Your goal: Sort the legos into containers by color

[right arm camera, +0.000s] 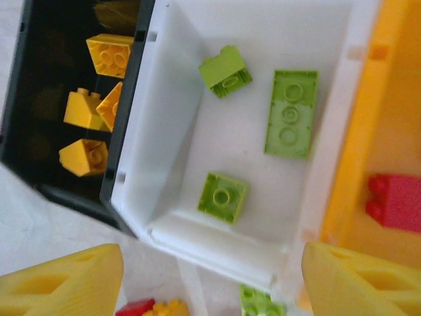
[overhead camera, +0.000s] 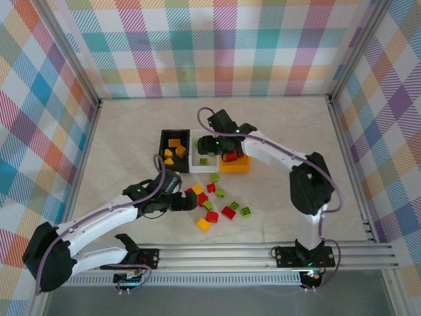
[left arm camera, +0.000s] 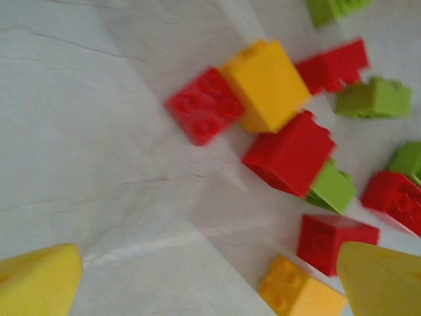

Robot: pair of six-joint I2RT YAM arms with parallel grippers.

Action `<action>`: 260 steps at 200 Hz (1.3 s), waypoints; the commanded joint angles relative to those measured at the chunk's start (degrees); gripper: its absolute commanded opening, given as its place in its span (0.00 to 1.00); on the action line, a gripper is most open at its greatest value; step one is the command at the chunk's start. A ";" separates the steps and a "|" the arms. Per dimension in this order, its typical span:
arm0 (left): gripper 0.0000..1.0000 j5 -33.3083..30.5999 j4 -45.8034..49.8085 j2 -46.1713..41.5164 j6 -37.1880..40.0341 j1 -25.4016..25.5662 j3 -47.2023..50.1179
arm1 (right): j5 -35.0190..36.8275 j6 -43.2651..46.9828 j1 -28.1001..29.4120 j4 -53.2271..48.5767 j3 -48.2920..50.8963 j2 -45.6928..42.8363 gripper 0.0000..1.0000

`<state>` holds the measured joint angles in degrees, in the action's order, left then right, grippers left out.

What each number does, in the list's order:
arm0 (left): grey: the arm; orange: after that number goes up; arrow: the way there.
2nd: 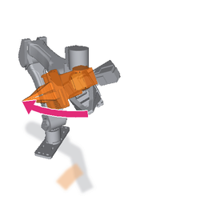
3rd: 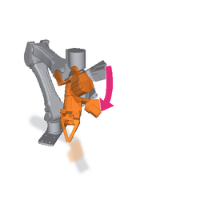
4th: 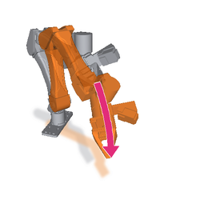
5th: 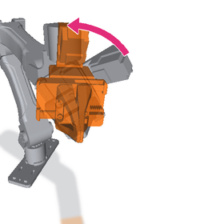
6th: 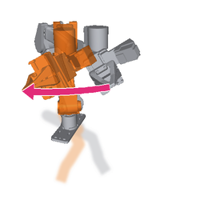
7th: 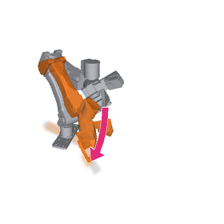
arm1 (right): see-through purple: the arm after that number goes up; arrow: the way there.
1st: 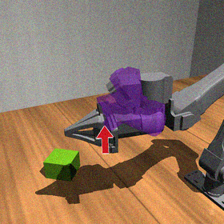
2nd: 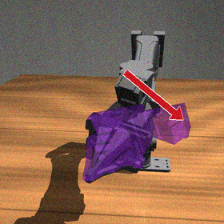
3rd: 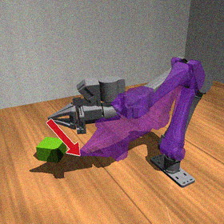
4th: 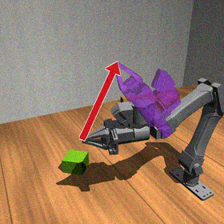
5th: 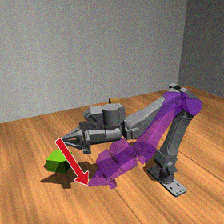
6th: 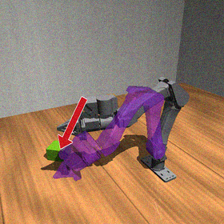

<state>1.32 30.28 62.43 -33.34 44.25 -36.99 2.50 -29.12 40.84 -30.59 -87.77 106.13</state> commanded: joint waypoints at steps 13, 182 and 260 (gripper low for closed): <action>1.00 0.84 0.73 6.23 4.06 9.94 -4.32 | 0.64 -1.78 0.29 3.40 9.97 -9.17 0.75; 0.46 -3.59 -1.20 21.53 7.37 22.98 -6.99 | 3.83 -3.72 -2.76 5.78 21.78 -20.78 0.78; 0.38 -19.50 12.17 0.23 3.56 12.11 -10.00 | 3.04 -4.45 -3.22 5.78 23.45 -23.71 0.78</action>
<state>-9.17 35.81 69.21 -28.77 62.85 -43.72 5.54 -32.56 37.87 -25.63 -65.91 84.99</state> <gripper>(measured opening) 0.430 0.781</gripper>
